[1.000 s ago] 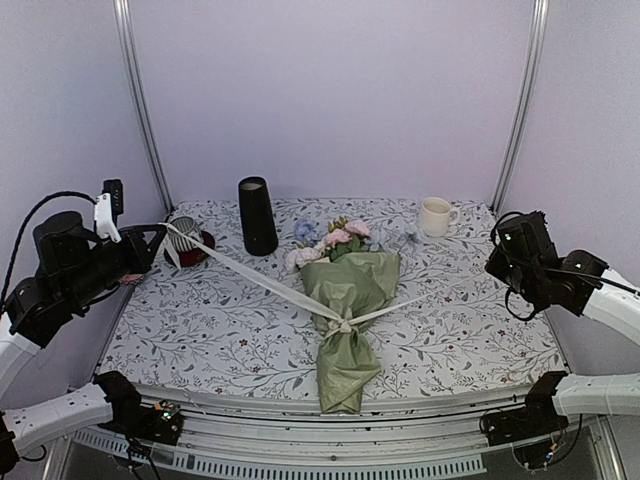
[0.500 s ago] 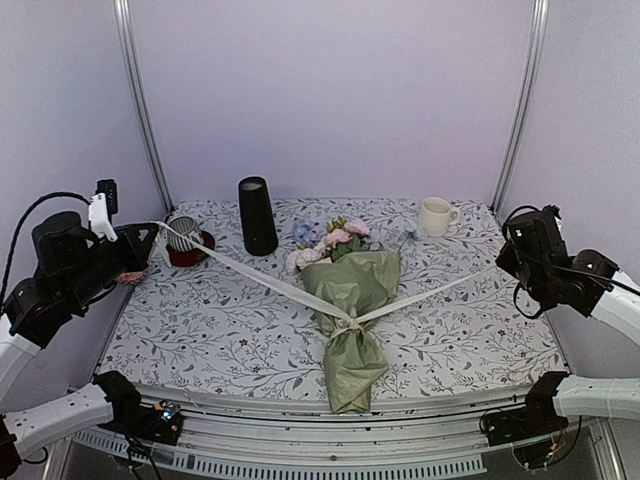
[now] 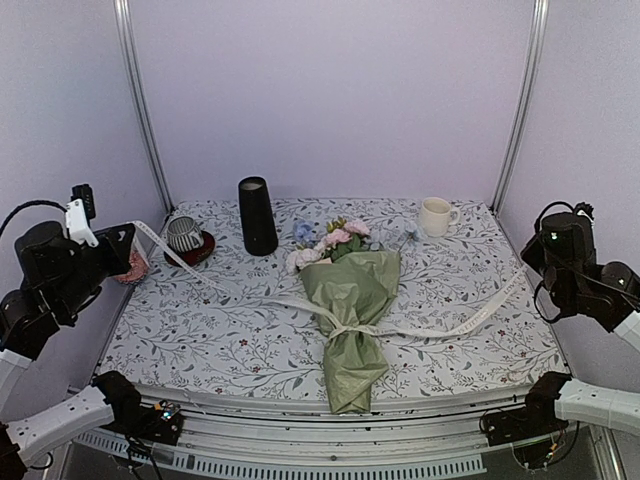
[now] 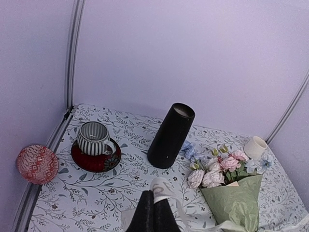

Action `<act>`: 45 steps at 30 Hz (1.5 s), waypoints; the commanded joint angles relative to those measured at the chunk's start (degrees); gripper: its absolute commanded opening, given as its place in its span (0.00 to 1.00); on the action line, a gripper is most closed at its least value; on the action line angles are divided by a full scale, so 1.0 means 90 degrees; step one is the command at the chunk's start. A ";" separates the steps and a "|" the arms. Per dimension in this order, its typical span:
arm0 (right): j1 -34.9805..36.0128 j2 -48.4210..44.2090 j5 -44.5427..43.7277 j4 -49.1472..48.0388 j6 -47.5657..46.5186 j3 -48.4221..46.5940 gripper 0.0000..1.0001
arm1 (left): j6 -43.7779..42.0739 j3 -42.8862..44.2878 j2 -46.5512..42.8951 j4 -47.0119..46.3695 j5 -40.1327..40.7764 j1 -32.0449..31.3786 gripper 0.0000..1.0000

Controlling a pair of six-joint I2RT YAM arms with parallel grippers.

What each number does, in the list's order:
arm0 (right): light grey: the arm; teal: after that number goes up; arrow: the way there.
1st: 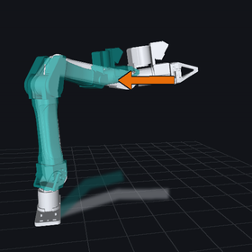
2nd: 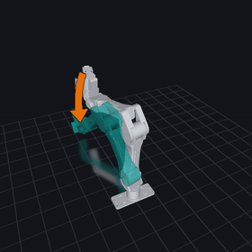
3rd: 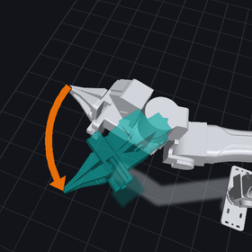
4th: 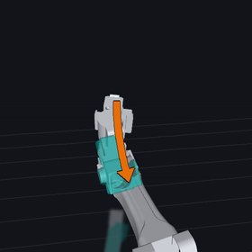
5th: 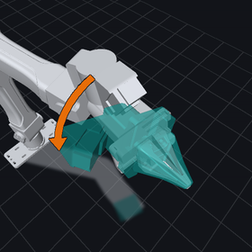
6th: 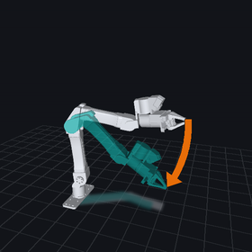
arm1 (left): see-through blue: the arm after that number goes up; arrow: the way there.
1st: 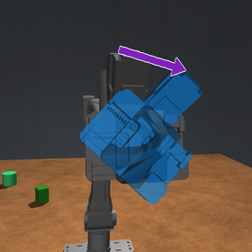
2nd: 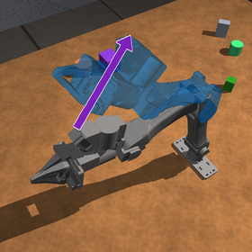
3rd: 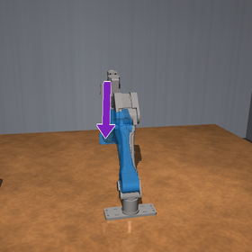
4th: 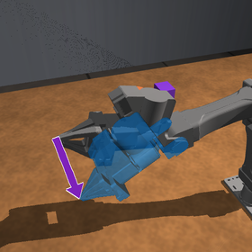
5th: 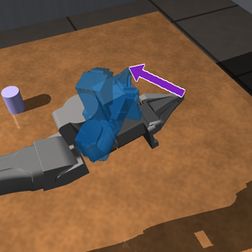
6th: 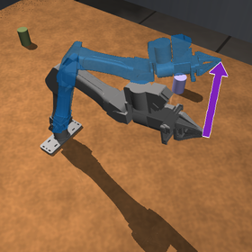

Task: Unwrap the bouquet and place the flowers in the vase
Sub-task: Untie the ribbon from the tied bouquet.

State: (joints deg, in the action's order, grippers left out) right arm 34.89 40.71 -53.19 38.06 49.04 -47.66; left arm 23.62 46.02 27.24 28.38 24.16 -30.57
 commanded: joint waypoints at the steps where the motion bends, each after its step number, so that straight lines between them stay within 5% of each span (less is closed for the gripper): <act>1: -0.0031 -0.0192 -0.0269 -0.0126 -0.0174 -0.0142 0.02 | -0.0147 0.0045 -0.0200 -0.0026 0.0285 0.0076 0.00; 13: -0.0031 -0.0158 -0.0066 -0.0262 0.0048 0.0342 0.03 | 0.0082 -0.0469 -0.0276 -0.0169 0.0437 0.0076 0.00; 23: -0.0268 0.1542 0.0570 -0.0498 0.0508 0.0907 0.02 | 0.0934 -0.1037 0.0482 -0.0590 -0.0404 0.0137 0.00; 35: -0.2446 0.1544 0.2070 -0.1260 -0.1142 0.0046 0.03 | 0.0930 -0.0693 0.0740 -0.0449 0.0538 0.1203 0.01; 38: -0.2593 0.1940 0.2437 -0.1199 -0.1130 -0.0034 0.05 | 0.1153 -0.0945 0.0866 -0.0773 0.0301 0.1406 0.08; 40: -0.2738 0.2268 0.2560 -0.0989 -0.0968 -0.0044 0.11 | 0.1457 -0.1242 0.1006 -0.0963 -0.0154 0.1707 0.29; 42: -0.3039 0.2552 0.2660 -0.0688 -0.0681 -0.0053 0.15 | 0.1910 -0.1444 0.1165 -0.0827 -0.0367 0.2094 0.38; 45: -0.3450 0.2703 0.2977 -0.0580 -0.0494 0.0003 0.52 | 0.2511 -0.1460 0.1268 -0.0201 -0.0013 0.2581 0.56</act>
State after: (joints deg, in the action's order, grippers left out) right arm 7.99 63.55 -31.03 29.58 42.76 -47.59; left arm 38.48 34.26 37.26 21.78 23.35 -12.10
